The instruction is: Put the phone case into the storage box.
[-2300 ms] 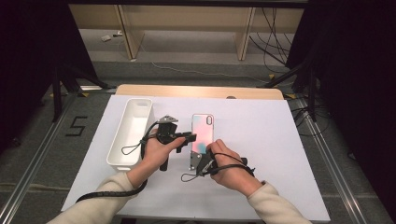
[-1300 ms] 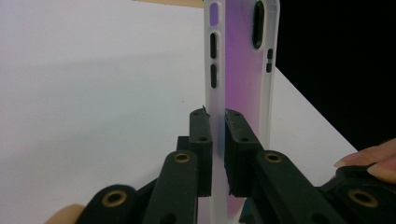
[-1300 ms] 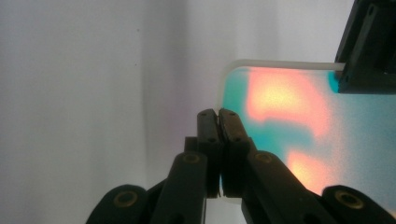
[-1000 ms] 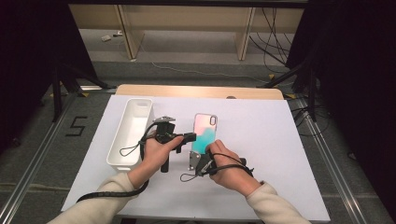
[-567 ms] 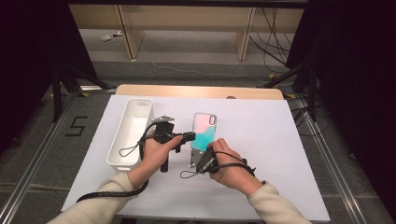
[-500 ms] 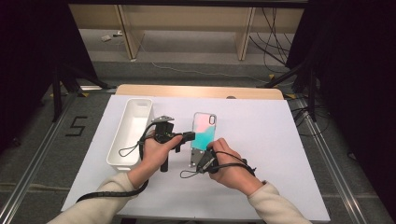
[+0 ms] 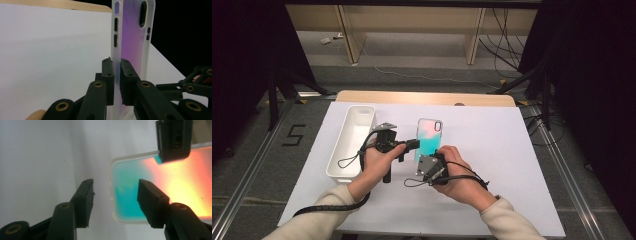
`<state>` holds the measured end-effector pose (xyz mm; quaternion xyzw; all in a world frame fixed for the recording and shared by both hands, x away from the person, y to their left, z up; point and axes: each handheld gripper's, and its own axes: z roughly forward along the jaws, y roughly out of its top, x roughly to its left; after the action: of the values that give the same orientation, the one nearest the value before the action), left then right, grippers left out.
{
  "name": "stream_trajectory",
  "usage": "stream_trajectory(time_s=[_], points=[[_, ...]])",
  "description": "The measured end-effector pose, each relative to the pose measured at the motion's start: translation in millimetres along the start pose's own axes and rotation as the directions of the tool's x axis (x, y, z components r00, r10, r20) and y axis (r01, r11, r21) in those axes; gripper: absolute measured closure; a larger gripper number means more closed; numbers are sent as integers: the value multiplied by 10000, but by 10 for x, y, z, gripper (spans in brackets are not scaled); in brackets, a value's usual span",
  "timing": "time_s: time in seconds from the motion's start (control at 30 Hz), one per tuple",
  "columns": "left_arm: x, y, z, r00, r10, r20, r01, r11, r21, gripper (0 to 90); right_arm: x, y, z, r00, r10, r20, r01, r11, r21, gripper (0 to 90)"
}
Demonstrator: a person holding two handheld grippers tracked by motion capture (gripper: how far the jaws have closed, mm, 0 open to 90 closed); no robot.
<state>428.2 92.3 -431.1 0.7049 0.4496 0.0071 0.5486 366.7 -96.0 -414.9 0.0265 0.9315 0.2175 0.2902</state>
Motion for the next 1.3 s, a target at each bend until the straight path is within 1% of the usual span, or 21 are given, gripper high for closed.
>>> stream_trajectory(time_s=[0.17, 0.2, 0.23, 0.27, 0.33, 0.37, 0.4, 0.47, 0.53, 0.63, 0.7, 0.73, 0.83, 0.97, 1.03, 1.07, 1.13, 1.17, 1.2, 1.23, 1.3], points=[[2, 6, -9, 10000, 48, 21, -48, 10000, -46, 832, -13, -38, -65, 9987, 487, 145, -482, 9983, -322, 412], [0, 7, -11, 10000, 72, 18, -72, 10000, -53, 833, -12, -47, -82, 9978, 614, 246, -605, 9974, -385, 406], [-1, 9, -12, 10000, 95, 9, -95, 9999, -65, 832, -11, -57, -95, 9969, 763, 210, -753, 9961, -471, 399], [1, 9, -11, 9999, 117, 72, -116, 9999, -79, 832, 2, -63, -104, 9942, 1049, 243, -1033, 9930, -579, 393], [3, 10, -12, 9999, 102, 102, -101, 9999, -117, 832, -8, -86, -125, 9928, 1175, 250, -1155, 9907, -716, 381], [4, 11, -14, 9999, 119, 112, -118, 9999, -101, 832, 1, -98, -141, 9894, 1433, 218, -1413, 9872, -739, 372], [7, 12, -17, 9998, 149, 142, -148, 9998, -92, 832, -2, -111, -154, 9878, 1554, 125, -1540, 9852, -756, 365], [4, 14, -23, 9998, 195, 93, -194, 9998, -90, 832, -11, -140, -176, 9859, 1671, 128, -1656, 9829, -810, 354], [3, 16, -26, 9996, 273, 90, -272, 9996, -102, 832, -7, -162, -198, 9805, 1946, 268, -1914, 9771, -930, 337], [-7, 23, -31, 9995, 306, 106, -305, 9995, -106, 832, -11, -199, -239, 9765, 2149, 179, -2119, 9716, -1050, 328], [-11, 24, -34, 9994, 328, 93, -327, 9994, -116, 832, -16, -222, -258, 9753, 2206, 125, -2179, 9697, -1104, 324], [-12, 21, -33, 9993, 353, 117, -352, 9993, -158, 832, -22, -238, -266, 9767, 2143, 149, -2111, 9705, -1168, 323], [-22, 27, -38, 9991, 404, 140, -402, 9991, -110, 832, -9, -269, -290, 9679, 2513, 3, -2493, 9604, -1244, 316], [-30, 34, -45, 9986, 459, 245, -455, 9988, -204, 832, -7, -316, -308, 9638, 2665, -60, -2648, 9546, -1363, 301], [-29, 42, -56, 9982, 553, 245, -547, 9982, -227, 832, -1, -329, -316, 9591, 2830, -57, -2810, 9494, -1401, 295], [-28, 46, -62, 9979, 599, 229, -594, 9980, -236, 832, -3, -336, -318, 9593, 2823, -101, -2808, 9490, -1437, 292], [-28, 48, -73, 9979, 606, 220, -601, 9980, -214, 832, 2, -348, -323, 9540, 2998, -84, -2974, 9419, -1564, 289], [-26, 48, -77, 9979, 598, 240, -592, 9980, -232, 832, -3, -357, -327, 9544, 2981, -159, -2968, 9418, -1578, 285], [-26, 48, -79, 9979, 600, 244, -594, 9979, -240, 832, 5, -360, -328, 9491, 3144, -195, -3135, 9369, -1547, 282], [-24, 49, -83, 9977, 627, 253, -621, 9978, -250, 832, 2, -371, -327, 9513, 3075, -214, -3069, 9385, -1582, 282], [-19, 55, -93, 9975, 660, 266, -653, 9976, -241, 832, 6, -393, -329, 9466, 3221, -109, -3194, 9332, -1644, 280]])
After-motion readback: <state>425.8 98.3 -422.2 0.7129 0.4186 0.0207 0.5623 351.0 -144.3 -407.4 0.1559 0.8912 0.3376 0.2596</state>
